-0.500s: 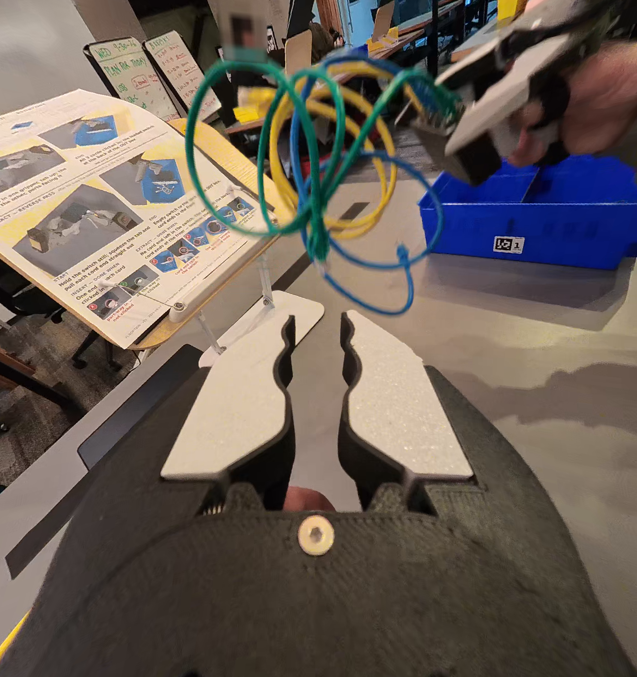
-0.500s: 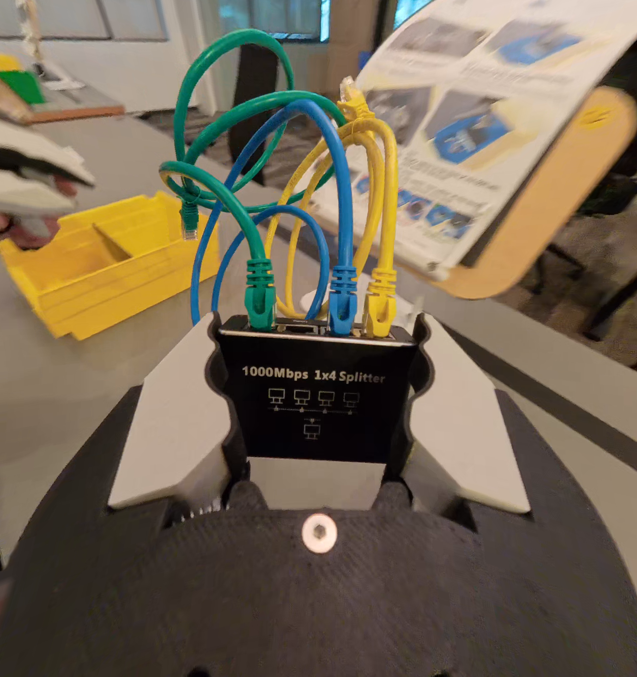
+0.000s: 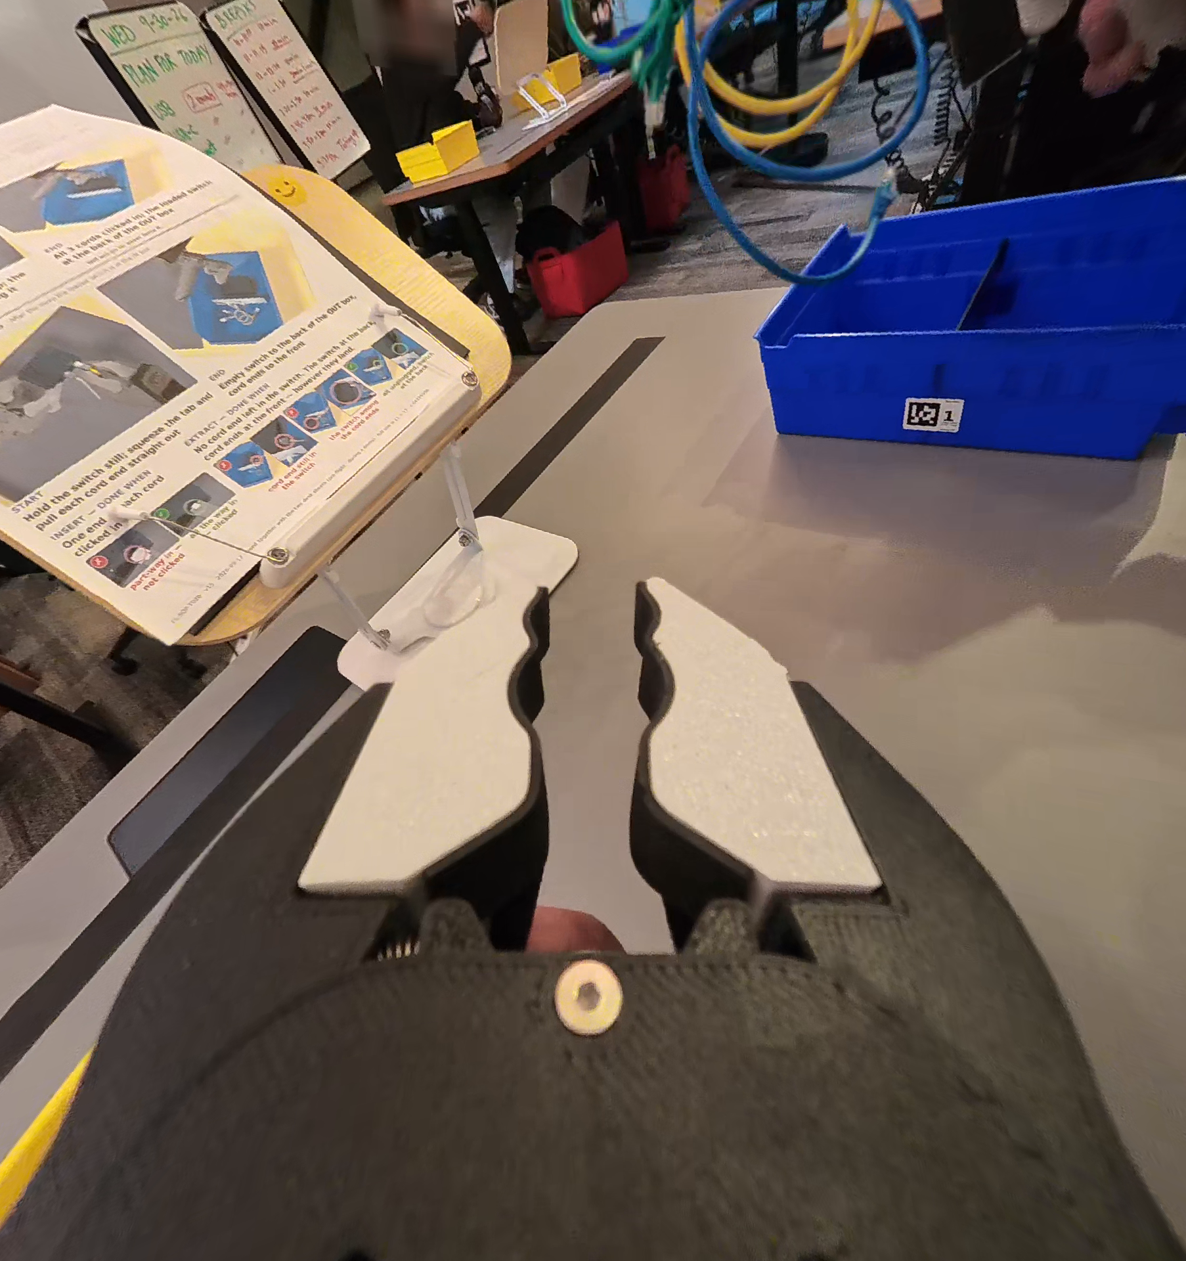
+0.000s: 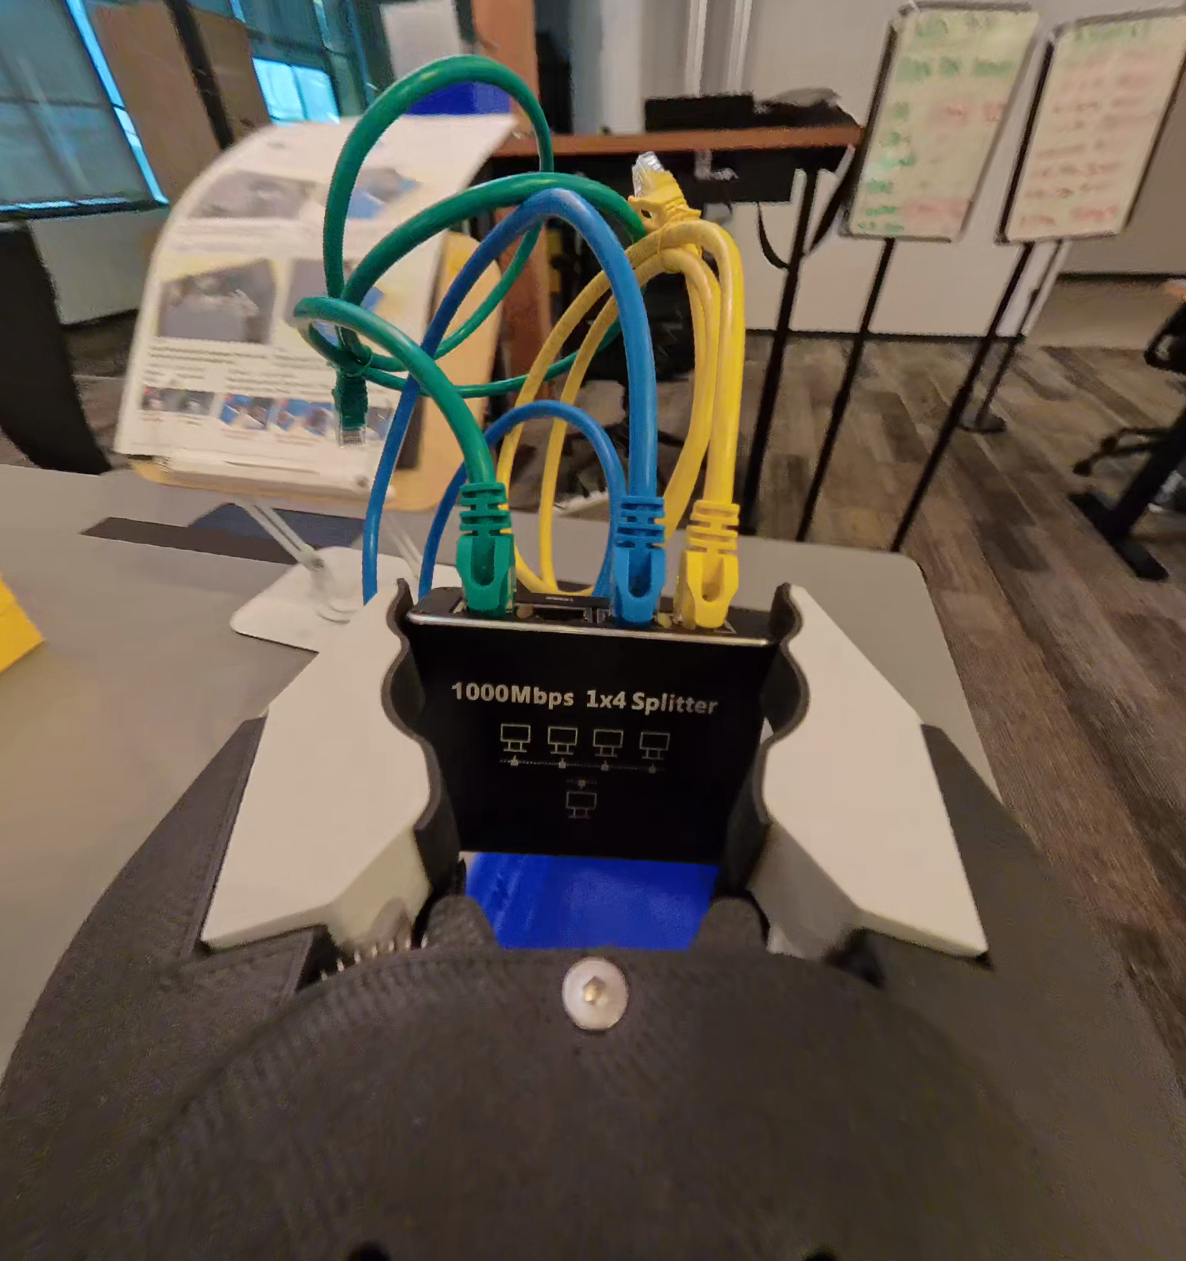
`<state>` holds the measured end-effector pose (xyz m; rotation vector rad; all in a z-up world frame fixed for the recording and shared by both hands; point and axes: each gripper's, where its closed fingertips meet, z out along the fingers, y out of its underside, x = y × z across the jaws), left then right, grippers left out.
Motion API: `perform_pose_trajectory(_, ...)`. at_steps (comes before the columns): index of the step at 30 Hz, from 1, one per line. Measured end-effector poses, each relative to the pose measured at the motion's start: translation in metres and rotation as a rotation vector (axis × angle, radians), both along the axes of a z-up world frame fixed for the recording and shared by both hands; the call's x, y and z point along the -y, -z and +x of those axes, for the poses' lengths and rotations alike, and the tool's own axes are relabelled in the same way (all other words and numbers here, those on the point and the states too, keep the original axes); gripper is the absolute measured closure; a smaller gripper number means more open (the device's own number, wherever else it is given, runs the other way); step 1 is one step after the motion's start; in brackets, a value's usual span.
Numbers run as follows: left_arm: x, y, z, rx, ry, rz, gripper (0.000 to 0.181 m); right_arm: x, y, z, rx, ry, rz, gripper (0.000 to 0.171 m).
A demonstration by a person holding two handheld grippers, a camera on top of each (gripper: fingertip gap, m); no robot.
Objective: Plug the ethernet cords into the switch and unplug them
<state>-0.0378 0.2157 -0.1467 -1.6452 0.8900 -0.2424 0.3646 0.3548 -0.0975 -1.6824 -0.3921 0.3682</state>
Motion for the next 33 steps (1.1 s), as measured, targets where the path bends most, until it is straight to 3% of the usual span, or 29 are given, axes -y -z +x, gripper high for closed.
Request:
perform_pose_trajectory(8,-0.001,0.017,0.008,-0.031,0.007,-0.034,0.158,-0.016,0.097,0.043,0.007,0.141,-0.178,0.071)
perform_pose_trajectory(18,-0.003,0.033,0.011,-0.062,0.011,-0.069,0.157,-0.019,0.197,0.055,0.272,0.191,-0.484,0.069)
perform_pose_trajectory(21,-0.003,0.036,0.011,-0.076,0.013,-0.075,0.157,-0.018,0.2,0.054,0.349,0.183,-0.515,0.076)
perform_pose_trajectory(26,-0.002,0.037,0.01,-0.091,0.011,-0.075,0.156,-0.013,0.196,0.046,0.434,0.13,-0.544,0.072)
perform_pose_trajectory(33,-0.002,0.028,-0.008,-0.141,-0.047,-0.055,0.149,0.004,0.148,0.055,0.436,0.131,-0.419,0.076)
